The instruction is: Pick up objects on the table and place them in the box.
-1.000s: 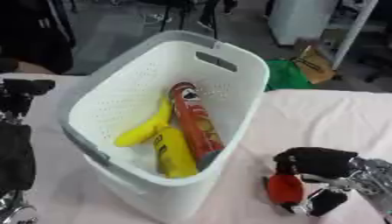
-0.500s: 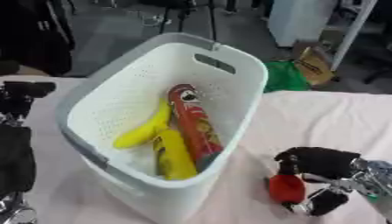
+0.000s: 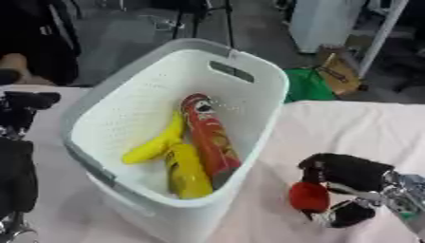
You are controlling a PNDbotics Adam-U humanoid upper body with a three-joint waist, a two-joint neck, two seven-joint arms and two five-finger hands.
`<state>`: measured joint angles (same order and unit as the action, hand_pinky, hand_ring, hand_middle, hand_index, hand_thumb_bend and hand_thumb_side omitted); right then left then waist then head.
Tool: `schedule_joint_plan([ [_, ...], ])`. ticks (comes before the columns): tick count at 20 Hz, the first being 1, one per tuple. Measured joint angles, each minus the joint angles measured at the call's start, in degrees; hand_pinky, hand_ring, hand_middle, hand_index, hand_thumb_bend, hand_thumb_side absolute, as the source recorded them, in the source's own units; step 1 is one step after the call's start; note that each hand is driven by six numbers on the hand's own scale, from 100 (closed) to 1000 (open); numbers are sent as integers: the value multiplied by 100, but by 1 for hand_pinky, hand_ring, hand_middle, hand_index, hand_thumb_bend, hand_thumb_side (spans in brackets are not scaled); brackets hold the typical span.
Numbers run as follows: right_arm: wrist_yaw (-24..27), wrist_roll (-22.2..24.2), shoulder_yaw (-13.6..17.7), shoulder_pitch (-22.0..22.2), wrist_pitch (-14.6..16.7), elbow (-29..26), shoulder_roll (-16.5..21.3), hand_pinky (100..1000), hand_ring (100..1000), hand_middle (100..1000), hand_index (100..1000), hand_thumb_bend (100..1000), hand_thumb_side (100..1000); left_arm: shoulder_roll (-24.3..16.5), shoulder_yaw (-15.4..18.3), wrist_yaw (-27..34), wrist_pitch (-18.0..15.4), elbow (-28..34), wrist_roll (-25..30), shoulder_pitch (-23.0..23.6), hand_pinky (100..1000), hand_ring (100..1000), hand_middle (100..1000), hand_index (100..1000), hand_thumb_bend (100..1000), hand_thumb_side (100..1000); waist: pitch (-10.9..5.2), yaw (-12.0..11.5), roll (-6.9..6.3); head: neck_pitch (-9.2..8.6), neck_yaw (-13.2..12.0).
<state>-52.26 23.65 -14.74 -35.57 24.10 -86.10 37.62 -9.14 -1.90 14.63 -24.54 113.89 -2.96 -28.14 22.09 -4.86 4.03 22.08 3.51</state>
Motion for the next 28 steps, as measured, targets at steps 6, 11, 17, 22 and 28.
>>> schedule_joint_plan([
  [6,132,-103,64,-33,-68,-224,85,907,887,489,642,144,600,1,0,2,6,0,13,0,685,572,673,731,100,921,-6,22,-3,-1,1],
  [11,303,-181,173,-130,-186,-589,255,903,883,475,632,134,592,1,0,2,-1,0,28,0,685,572,673,731,100,921,-22,37,-4,-2,0],
  [17,616,-257,328,-186,-396,-960,465,901,874,450,615,112,585,1,0,2,0,0,35,0,684,573,673,731,100,920,-56,55,-7,-6,0],
  [22,901,-320,477,-275,-578,-1242,715,897,874,446,614,120,586,1,0,0,10,0,59,-4,684,573,673,731,100,921,-56,36,9,-44,-4],
  [28,1298,-435,598,-334,-689,-1406,1230,900,869,428,605,112,592,-6,-26,0,0,0,81,-8,683,572,672,731,100,920,-56,-112,178,-52,-52],
])
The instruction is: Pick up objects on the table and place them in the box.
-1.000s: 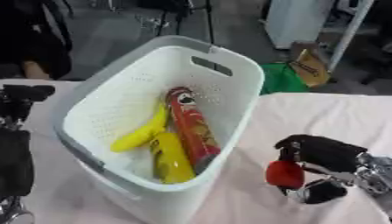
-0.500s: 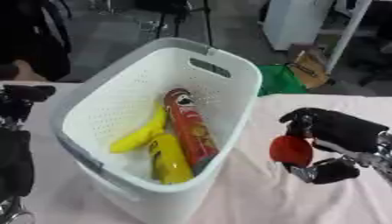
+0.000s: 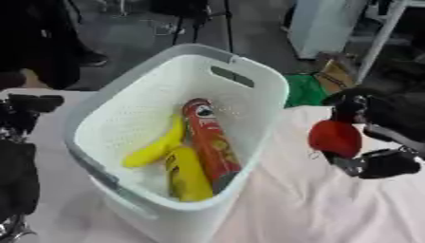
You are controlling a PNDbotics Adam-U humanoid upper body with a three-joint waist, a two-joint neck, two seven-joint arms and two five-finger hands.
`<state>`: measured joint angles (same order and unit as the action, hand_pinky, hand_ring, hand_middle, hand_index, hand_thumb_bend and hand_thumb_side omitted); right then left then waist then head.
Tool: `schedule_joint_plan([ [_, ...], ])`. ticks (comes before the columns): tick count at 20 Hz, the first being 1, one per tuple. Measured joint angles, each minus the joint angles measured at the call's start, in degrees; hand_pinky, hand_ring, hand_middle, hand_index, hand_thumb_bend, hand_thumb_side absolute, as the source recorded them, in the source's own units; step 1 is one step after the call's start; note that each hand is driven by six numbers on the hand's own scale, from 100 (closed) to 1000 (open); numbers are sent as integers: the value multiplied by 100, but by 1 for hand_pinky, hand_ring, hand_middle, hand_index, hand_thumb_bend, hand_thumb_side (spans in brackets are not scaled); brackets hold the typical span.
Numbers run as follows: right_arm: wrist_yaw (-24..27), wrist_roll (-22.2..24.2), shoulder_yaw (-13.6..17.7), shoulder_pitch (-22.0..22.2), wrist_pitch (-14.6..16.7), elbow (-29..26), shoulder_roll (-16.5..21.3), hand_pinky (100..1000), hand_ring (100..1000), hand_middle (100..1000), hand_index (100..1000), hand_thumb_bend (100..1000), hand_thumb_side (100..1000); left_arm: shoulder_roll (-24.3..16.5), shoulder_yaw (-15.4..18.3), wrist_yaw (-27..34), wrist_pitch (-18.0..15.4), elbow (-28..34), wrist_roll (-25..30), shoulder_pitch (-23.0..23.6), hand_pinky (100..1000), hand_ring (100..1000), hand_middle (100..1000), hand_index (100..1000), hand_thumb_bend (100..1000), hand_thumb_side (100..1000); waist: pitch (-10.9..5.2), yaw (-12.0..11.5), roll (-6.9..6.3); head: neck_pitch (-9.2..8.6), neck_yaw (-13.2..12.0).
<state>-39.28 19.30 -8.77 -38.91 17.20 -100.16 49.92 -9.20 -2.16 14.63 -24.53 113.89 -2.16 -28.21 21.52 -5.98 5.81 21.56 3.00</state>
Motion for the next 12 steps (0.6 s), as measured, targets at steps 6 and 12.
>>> schedule_joint_plan([
  [6,639,-74,188,-111,-78,14,310,901,862,408,591,102,582,-62,-10,0,-5,0,23,-1,682,572,672,731,100,920,-1,-134,157,-43,15],
  [12,1003,-121,300,-302,-163,15,359,900,860,407,591,104,583,-98,-16,3,-15,0,42,-5,682,572,672,731,100,921,-1,-332,285,-46,117],
])
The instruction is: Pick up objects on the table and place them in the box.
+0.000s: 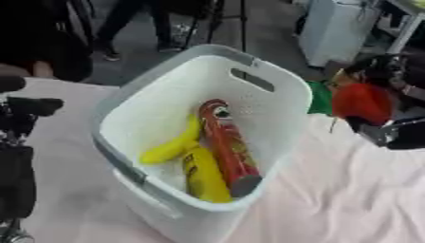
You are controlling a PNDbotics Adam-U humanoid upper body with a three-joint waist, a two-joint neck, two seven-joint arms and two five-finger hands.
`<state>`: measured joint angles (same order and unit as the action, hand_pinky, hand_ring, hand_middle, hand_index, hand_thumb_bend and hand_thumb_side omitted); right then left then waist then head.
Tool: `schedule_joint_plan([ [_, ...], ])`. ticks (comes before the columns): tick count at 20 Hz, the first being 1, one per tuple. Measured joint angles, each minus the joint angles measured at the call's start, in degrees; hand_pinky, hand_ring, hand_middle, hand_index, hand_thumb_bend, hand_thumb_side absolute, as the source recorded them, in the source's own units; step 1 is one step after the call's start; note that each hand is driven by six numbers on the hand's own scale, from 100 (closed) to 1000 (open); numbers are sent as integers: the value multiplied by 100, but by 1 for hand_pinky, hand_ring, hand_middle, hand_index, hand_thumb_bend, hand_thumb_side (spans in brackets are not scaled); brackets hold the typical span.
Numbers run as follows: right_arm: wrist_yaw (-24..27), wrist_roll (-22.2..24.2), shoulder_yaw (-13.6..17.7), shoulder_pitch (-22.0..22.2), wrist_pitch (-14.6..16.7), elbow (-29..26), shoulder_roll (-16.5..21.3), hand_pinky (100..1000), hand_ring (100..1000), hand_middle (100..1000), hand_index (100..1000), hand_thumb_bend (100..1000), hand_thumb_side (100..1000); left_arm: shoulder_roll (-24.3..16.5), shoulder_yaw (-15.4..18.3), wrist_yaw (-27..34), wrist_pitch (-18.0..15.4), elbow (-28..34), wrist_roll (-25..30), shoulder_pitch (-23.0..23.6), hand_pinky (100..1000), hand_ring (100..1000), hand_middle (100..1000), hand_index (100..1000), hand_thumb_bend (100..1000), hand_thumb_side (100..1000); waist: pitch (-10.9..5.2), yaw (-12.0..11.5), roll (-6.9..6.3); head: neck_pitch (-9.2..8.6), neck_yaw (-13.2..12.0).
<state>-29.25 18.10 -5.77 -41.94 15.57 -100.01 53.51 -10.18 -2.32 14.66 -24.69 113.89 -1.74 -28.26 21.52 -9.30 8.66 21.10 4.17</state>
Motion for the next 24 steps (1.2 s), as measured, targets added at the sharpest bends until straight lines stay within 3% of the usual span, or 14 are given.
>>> schedule_joint_plan([
  [5,114,-41,36,-188,-42,15,14,900,858,402,588,108,579,-3,-29,21,-1,0,12,-32,681,572,672,730,100,921,0,-69,44,-6,87],
  [8,149,-77,48,-430,-63,109,10,903,853,394,583,102,576,-5,-63,34,-1,0,32,-93,681,572,671,730,100,921,4,-262,117,-31,214],
  [18,10,-423,47,-1153,-84,1101,-381,908,840,374,567,100,559,12,-123,72,8,0,134,-288,678,571,669,729,100,920,6,-1016,334,-206,976],
  [24,-324,-716,29,-1376,-8,1713,-644,906,842,376,570,100,561,92,-167,93,-5,0,204,-376,676,571,668,729,100,920,6,-1273,394,-265,1360],
])
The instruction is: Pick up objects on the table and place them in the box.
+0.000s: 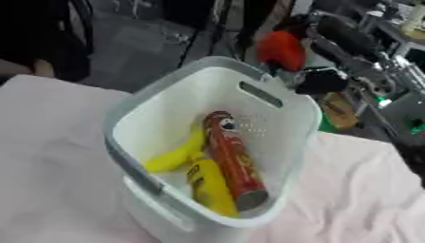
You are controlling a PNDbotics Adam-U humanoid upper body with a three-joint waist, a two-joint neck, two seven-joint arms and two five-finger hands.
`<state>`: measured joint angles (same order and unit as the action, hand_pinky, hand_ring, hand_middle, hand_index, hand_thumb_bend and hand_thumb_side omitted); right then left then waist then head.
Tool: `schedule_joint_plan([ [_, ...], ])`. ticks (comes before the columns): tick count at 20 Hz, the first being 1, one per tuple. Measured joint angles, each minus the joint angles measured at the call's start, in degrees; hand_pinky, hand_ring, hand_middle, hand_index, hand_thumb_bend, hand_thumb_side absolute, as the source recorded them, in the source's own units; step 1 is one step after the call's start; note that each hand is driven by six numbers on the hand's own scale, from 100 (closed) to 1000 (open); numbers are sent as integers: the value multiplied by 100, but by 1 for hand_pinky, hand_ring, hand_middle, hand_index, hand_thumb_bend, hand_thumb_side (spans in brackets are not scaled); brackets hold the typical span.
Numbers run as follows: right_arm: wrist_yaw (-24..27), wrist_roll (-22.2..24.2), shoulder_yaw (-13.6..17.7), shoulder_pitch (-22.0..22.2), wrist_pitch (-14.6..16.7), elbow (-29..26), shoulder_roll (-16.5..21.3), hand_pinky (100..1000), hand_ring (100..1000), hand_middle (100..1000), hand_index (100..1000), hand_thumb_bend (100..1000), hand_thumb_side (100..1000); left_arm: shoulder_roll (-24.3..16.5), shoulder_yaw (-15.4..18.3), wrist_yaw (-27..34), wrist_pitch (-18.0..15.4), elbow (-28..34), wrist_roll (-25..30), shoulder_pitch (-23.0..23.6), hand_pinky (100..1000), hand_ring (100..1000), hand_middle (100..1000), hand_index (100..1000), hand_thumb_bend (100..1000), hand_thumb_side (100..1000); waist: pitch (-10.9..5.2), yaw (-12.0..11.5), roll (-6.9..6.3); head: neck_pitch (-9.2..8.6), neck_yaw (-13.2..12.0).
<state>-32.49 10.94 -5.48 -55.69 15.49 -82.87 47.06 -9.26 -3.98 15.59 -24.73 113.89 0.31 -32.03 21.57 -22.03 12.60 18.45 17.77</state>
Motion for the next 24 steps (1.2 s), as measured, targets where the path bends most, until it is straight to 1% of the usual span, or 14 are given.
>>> schedule_joint_plan([
  [5,-420,-139,-137,-125,123,294,-216,902,857,402,593,100,574,59,-6,5,-8,0,53,-46,675,571,667,729,100,919,-2,-157,60,-39,278],
  [9,-862,-245,-277,-139,246,473,-373,901,876,442,634,100,605,70,-24,24,-21,0,72,-59,675,570,667,728,100,919,-2,-170,86,-39,378],
  [10,-952,-260,-307,-140,283,506,-408,906,910,523,724,114,727,71,-31,29,-25,0,77,-60,675,570,667,728,100,919,-2,-172,91,-39,385],
  [11,-1024,-267,-337,-140,325,530,-434,907,913,531,732,118,736,71,-34,32,-28,0,80,-60,675,570,667,728,100,919,-2,-178,93,-39,387],
  [12,-1073,-257,-366,-139,380,545,-461,913,930,587,782,144,800,72,-35,37,-29,0,81,-61,675,570,667,728,100,919,-2,-182,93,-39,387],
  [13,-1093,-239,-388,-139,441,554,-484,913,930,587,782,144,800,75,-35,43,-29,0,81,-61,675,570,667,728,100,919,-2,-183,93,-39,387],
  [14,-1097,-214,-408,-137,499,559,-504,927,953,689,860,148,893,84,-35,46,-29,0,81,-61,675,570,667,728,100,919,-2,-183,93,-39,388],
  [15,-1094,-181,-422,-130,568,560,-509,938,967,749,913,156,921,98,-35,47,-29,0,82,-61,674,570,667,728,100,919,-2,-183,94,-39,389],
  [16,-1074,-129,-444,-129,644,559,-509,954,990,839,976,170,941,113,-35,48,-30,0,82,-61,674,570,667,728,100,919,-2,-182,94,-38,390],
  [18,-1007,-1,-467,-127,785,550,-510,971,1000,890,1000,173,957,118,-35,49,-30,0,82,-61,674,570,666,728,100,919,-2,-178,94,-37,394],
  [19,-963,59,-473,-126,835,536,-510,971,1000,890,1000,173,957,118,-35,49,-31,0,83,-61,674,570,666,728,100,919,-2,-176,94,-37,395],
  [20,-911,118,-473,-126,869,532,-510,1000,1000,952,1000,170,983,119,-35,50,-31,0,83,-61,674,570,666,728,100,919,-2,-175,94,-36,396],
  [22,-806,224,-474,-126,894,517,-510,1000,1000,988,1000,187,977,119,-35,50,-31,0,83,-61,674,570,667,728,100,919,-2,-165,94,-36,396],
  [24,-722,333,-474,-126,890,501,-510,1000,1000,1000,1000,204,967,119,-35,50,-31,0,83,-53,674,570,667,728,100,919,-2,-150,94,-36,393],
])
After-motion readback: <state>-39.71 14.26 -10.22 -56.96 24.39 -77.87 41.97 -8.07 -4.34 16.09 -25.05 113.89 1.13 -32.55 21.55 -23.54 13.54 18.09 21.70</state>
